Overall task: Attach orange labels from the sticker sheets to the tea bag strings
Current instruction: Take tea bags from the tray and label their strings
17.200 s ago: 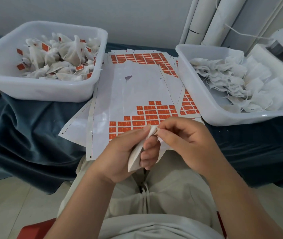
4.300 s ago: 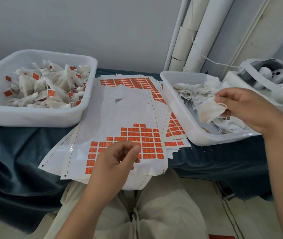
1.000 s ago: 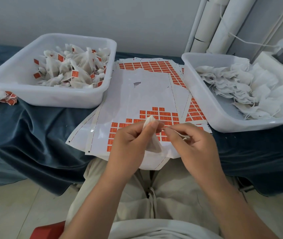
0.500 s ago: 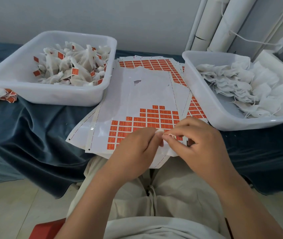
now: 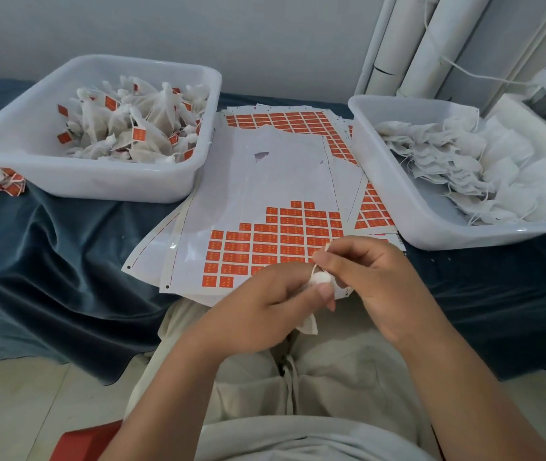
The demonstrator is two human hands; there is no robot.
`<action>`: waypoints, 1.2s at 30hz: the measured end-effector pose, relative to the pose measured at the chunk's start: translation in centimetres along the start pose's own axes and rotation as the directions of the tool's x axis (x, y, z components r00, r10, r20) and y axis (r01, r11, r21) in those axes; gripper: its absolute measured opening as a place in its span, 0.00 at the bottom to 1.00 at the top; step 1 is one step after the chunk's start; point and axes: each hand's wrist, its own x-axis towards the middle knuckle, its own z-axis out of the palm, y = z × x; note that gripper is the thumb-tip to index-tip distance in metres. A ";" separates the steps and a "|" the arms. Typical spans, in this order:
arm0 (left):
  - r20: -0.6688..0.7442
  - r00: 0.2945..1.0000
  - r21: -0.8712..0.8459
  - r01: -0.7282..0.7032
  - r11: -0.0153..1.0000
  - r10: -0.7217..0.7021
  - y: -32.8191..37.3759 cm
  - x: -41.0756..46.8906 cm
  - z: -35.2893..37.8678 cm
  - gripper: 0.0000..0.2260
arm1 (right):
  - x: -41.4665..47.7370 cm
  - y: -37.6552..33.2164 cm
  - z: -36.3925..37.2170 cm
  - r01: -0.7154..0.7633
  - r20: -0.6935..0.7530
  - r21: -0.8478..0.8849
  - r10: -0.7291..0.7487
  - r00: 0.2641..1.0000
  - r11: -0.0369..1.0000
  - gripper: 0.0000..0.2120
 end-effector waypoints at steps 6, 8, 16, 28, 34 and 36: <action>-0.110 0.994 -0.260 -0.004 0.966 -0.026 0.6 -0.2 -0.6 0.14 | -0.3 -0.5 0.1 0.292 0.003 -0.263 -0.302 0.953 0.920 0.07; -0.129 0.991 -0.315 -0.004 0.949 -0.038 0.6 -0.2 -0.7 0.16 | -0.5 -0.6 0.3 0.380 0.032 -0.363 -0.396 0.918 0.851 0.08; -0.018 0.994 -0.309 0.099 0.946 -0.110 0.0 -0.5 -1.6 0.18 | -0.4 -0.8 -0.5 0.554 0.196 -0.657 -0.594 0.780 0.511 0.10; 0.010 0.975 -0.481 0.199 0.854 -0.222 -0.7 -0.1 -1.1 0.17 | -0.8 -0.9 0.8 0.269 0.021 -0.391 -0.284 0.959 0.880 0.07; 0.054 0.983 -0.710 0.161 0.686 -0.174 -0.6 -0.1 -0.9 0.17 | -0.4 -0.8 0.8 -0.120 0.267 0.217 0.059 0.962 0.969 0.09; 0.058 0.984 -0.711 0.158 0.685 -0.167 -0.5 -0.1 -0.9 0.17 | -0.3 -0.7 0.6 -0.124 0.252 0.173 0.078 0.965 0.977 0.11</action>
